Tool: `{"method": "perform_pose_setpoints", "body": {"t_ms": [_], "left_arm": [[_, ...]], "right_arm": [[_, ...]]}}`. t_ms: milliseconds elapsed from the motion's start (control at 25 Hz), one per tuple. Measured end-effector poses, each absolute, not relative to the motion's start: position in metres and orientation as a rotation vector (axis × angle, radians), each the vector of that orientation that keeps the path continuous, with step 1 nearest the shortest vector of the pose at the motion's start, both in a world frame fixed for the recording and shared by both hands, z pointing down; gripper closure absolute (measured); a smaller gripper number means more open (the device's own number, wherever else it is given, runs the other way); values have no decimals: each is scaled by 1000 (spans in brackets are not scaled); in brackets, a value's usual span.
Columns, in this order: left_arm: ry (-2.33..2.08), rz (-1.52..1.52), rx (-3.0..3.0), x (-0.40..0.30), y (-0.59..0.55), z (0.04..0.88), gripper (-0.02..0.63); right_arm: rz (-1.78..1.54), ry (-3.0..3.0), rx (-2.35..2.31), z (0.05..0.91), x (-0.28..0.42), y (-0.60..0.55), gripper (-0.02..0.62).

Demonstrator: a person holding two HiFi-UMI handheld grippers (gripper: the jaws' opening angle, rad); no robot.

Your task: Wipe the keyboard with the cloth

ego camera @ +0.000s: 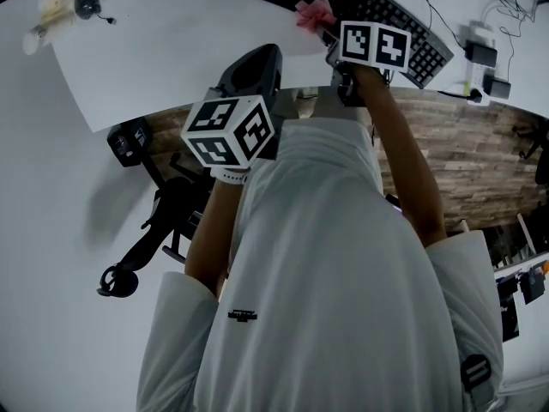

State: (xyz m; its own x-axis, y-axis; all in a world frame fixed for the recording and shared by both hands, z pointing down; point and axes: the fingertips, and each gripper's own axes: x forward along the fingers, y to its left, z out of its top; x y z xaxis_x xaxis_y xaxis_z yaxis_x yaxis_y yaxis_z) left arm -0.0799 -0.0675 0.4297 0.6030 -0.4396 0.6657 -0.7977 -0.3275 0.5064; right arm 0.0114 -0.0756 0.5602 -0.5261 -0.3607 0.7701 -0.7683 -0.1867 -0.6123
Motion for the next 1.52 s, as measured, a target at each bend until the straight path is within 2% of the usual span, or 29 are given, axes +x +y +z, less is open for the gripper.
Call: {"method": "perform_pose_setpoints", "body": {"t_ms": [1160, 1520], "left_arm": [[-1029, 495, 1931, -140, -107, 430, 592], [-1061, 474, 1941, -148, -105, 421, 592]], "right_arm": [[1876, -1764, 1290, 561, -59, -149, 563], [1781, -1868, 1227, 546, -80, -160, 563]]}}
